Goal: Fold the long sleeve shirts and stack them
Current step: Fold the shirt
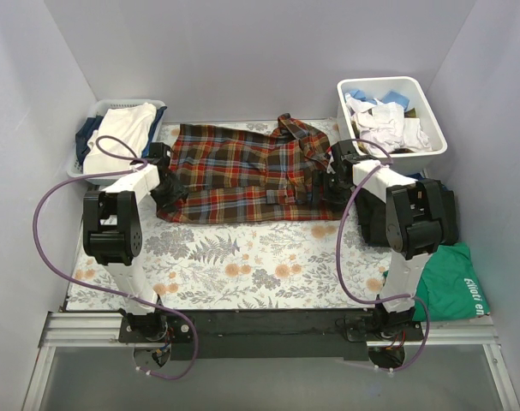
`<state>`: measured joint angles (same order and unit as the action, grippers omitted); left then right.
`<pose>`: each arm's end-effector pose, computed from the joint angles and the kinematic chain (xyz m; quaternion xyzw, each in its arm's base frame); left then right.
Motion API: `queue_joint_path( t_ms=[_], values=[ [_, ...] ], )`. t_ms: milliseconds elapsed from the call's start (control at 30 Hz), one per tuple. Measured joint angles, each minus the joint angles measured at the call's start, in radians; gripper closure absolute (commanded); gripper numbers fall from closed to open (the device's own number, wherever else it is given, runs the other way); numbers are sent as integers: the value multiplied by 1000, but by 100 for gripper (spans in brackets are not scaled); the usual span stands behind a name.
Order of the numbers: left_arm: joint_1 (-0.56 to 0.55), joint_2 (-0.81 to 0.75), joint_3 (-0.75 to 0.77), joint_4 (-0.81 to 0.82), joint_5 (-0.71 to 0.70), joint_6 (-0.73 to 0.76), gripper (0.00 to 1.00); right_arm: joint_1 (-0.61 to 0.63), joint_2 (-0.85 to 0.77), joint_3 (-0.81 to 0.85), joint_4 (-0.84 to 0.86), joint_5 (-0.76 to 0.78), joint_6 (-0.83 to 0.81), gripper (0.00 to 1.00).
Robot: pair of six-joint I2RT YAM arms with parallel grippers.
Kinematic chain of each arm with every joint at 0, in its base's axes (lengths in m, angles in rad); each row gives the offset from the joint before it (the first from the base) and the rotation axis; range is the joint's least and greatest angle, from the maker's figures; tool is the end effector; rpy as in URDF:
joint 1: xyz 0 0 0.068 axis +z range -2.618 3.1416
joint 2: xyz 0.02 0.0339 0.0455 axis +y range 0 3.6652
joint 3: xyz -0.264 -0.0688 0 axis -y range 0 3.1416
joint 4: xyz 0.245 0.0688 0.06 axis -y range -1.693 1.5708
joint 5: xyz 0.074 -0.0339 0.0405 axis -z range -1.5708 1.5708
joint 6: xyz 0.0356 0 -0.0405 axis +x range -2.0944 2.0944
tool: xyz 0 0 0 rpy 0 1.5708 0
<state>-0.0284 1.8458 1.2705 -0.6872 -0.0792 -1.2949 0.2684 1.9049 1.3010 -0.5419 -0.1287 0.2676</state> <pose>0.3631 -0.0075 0.1803 -0.5892 0.7923 -0.0634 0.1451 0.3723 0.1071 0.1736 -0.0140 0.9755 0.1163 0.1863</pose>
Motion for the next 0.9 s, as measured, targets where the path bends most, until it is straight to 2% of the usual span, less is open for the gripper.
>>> queue_joint_path(
  t_ms=[267,667,767,833,900],
  values=[
    [-1,-19,-81,-61,-101,-38,51,1,-60,-95,78,26,23,19],
    [4,-163,-238,-203,-99,-103,49,1,-306,-384,98,30,48,21],
    [14,-193,-219,-253,-105,-103,45,0,-368,-430,34,29,40,20],
    [20,-222,-165,-267,-81,-94,40,0,-423,-448,-25,30,26,19],
    [20,-275,-95,-230,-37,-78,40,0,-500,-449,-66,30,8,17]
  ],
)
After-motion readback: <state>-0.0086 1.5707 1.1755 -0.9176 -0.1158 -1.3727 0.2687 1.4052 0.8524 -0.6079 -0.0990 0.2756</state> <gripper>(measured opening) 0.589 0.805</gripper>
